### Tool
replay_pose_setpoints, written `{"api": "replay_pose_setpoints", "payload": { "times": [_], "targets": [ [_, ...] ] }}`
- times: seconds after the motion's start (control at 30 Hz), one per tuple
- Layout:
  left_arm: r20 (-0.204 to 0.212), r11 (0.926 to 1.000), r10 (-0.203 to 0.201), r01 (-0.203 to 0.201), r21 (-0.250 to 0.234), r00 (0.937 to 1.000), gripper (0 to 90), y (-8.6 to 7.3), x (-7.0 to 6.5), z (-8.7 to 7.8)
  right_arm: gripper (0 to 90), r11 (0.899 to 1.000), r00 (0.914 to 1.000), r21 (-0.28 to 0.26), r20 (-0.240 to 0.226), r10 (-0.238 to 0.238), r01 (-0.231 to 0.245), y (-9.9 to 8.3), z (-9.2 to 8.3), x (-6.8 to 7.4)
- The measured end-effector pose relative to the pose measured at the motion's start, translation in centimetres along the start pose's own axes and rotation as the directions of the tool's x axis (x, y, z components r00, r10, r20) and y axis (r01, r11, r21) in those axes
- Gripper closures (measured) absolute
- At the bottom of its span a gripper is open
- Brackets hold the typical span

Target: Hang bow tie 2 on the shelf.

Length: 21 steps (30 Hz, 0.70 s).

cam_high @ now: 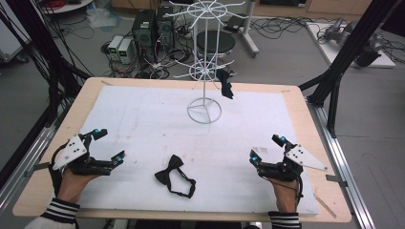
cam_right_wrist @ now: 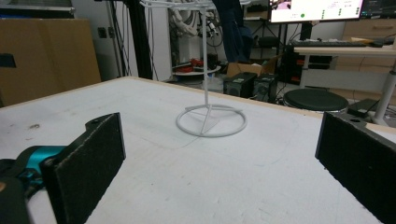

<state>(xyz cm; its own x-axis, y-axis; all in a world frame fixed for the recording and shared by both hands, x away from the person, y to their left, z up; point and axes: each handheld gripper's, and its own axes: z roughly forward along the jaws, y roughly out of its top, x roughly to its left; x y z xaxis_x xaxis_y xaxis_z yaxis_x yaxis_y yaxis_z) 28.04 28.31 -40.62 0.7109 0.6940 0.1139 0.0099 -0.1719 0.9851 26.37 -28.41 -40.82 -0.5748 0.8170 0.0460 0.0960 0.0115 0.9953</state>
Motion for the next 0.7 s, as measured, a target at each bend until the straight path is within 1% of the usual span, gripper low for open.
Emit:
{"api": "replay_pose_setpoints", "payload": {
  "times": [0.03,0.1,0.2,0.27,0.3,0.4,0.43,0.53,0.6,0.67,0.7],
  "targets": [
    [0.011,1.0,0.003,-0.003,0.009,0.9999,3.4,0.3,-0.1,0.3,0.6,1.0,1.0,0.0,0.002,0.001,-0.001,0.0,0.0,0.0],
    [0.03,0.9994,0.024,-0.025,0.025,0.9993,3.4,1.0,-0.2,0.8,0.7,1.0,1.0,-0.005,0.002,-0.001,0.001,0.0,0.0,0.1],
    [0.064,0.9976,0.045,-0.048,0.05,0.997,3.4,2.1,-0.5,1.5,0.6,1.0,0.9999,-0.006,0.0,-0.012,0.012,0.0,0.0,0.1],
    [0.082,0.9954,0.06,-0.066,0.07,0.9948,3.5,2.8,-0.7,2.0,0.6,1.0,1.0,-0.003,0.003,-0.007,0.007,0.0,0.0,0.1],
    [0.091,0.9943,0.065,-0.072,0.079,0.9937,3.4,3.1,-0.8,2.2,0.6,1.0,1.0,0.002,0.001,0.002,-0.002,-0.1,-0.1,0.2],
    [0.118,0.9907,0.072,-0.084,0.107,0.9905,3.5,4.2,-0.9,2.7,0.6,1.0,1.0,-0.001,-0.001,-0.004,0.004,-0.1,-0.1,0.2],
    [0.125,0.9898,0.07,-0.084,0.115,0.9897,3.4,4.4,-1.0,2.8,0.6,1.0,1.0,0.003,-0.004,0.003,-0.003,-0.1,-0.2,0.3],
    [0.149,0.9842,0.08,-0.102,0.145,0.9856,3.4,5.2,-1.1,3.4,0.6,1.0,1.0,-0.006,0.0,-0.004,0.004,0.0,-0.3,0.3],
    [0.169,0.9796,0.092,-0.12,0.162,0.9814,3.4,5.7,-1.1,3.8,0.7,1.0,0.9999,-0.003,0.003,-0.01,0.01,-0.1,-0.4,0.3],
    [0.184,0.9752,0.095,-0.129,0.18,0.9783,3.4,6.0,-1.3,4.2,0.7,1.0,1.0,-0.013,0.006,-0.008,0.008,-0.3,-0.5,0.4],
    [0.194,0.9721,0.1,-0.137,0.19,0.976,3.4,6.2,-1.4,4.5,0.6,1.0,0.9999,-0.009,0.009,-0.006,0.006,-0.5,-0.6,0.4]
  ]
}}
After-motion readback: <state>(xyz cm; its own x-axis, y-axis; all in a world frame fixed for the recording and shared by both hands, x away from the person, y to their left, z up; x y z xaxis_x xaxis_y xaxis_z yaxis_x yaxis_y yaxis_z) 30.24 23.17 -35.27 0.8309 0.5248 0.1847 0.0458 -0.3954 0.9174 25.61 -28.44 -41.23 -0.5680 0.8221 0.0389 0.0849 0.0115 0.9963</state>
